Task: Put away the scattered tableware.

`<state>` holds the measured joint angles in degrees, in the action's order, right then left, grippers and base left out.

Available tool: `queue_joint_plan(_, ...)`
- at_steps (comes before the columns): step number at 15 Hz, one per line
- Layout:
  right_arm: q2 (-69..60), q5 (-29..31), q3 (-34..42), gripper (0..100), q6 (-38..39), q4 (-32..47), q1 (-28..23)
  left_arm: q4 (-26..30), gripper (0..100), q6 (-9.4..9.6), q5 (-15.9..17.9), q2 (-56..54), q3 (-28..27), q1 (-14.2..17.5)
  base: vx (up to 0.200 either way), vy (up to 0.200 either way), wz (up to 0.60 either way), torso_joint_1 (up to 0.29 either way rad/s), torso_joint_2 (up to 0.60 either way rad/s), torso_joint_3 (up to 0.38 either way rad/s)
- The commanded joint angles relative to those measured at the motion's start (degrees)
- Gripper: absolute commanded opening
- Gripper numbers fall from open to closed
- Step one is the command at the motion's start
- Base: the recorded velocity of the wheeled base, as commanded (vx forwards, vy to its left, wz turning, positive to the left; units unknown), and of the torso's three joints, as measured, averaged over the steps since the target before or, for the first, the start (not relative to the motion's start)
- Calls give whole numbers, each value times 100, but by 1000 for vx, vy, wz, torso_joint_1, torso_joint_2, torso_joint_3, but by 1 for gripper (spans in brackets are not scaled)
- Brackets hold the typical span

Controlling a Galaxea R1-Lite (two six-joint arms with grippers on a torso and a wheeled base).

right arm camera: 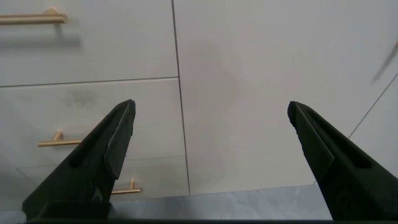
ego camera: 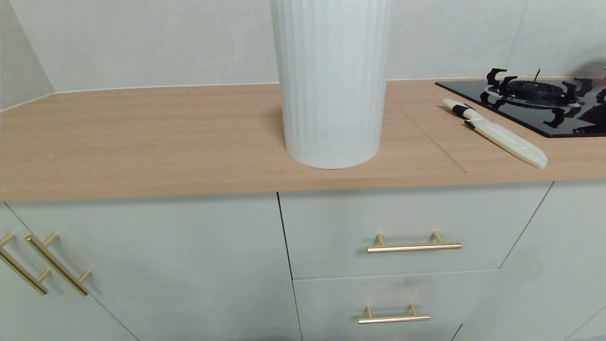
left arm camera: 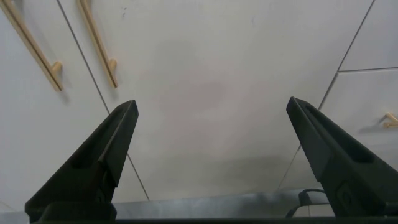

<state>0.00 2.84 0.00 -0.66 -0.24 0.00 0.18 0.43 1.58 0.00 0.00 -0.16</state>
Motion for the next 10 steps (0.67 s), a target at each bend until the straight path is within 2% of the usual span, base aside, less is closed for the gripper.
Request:
queue_joint_plan(1, 9, -3, 0, 100, -4, -2, 0, -1, 100, 1, 0, 0, 0, -2, 0, 0, 0, 0, 0, 0)
queue_joint_plan(3, 9, -3, 0, 100, -4, -2, 0, -1, 100, 1, 0, 0, 0, 7, 0, 0, 0, 18, -62, -47)
queue_joint_plan(6, 9, -3, -9, 100, -4, -2, 0, -1, 100, 1, 0, 0, 0, 7, 0, 0, 0, 106, -246, -225)
queue_joint_plan(10, 9, -3, 0, 100, -4, -2, 0, -1, 100, 1, 9, 0, 0, -2, 0, 0, 0, 105, -489, -279)
